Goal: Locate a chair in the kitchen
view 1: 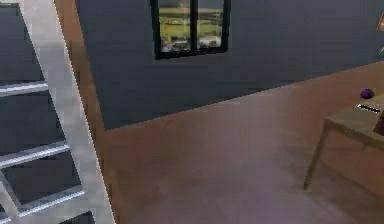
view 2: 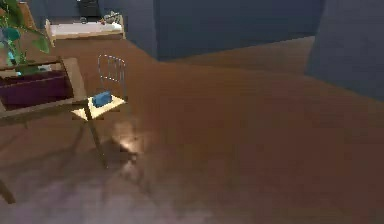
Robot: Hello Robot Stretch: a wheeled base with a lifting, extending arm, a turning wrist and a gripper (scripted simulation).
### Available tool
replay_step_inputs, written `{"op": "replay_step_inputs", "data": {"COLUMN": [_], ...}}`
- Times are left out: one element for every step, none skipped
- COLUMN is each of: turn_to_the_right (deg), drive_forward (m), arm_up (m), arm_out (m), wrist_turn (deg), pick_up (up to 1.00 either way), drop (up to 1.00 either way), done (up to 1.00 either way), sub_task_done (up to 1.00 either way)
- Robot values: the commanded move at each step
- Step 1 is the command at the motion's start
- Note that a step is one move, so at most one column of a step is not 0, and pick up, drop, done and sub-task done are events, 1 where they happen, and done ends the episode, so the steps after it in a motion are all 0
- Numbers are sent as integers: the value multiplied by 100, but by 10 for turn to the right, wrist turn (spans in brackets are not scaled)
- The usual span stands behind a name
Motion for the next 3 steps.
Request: {"op": "replay_step_inputs", "data": {"turn_to_the_right": [450, 420, 0], "drive_forward": [0, 0, 100], "arm_up": [0, 0, 0], "arm_out": [0, 0, 0], "wrist_turn": [0, 0, 0], "pick_up": [0, 0, 0], "drop": [0, 0, 0], "done": [0, 0, 0], "sub_task_done": [0, 0, 0]}}
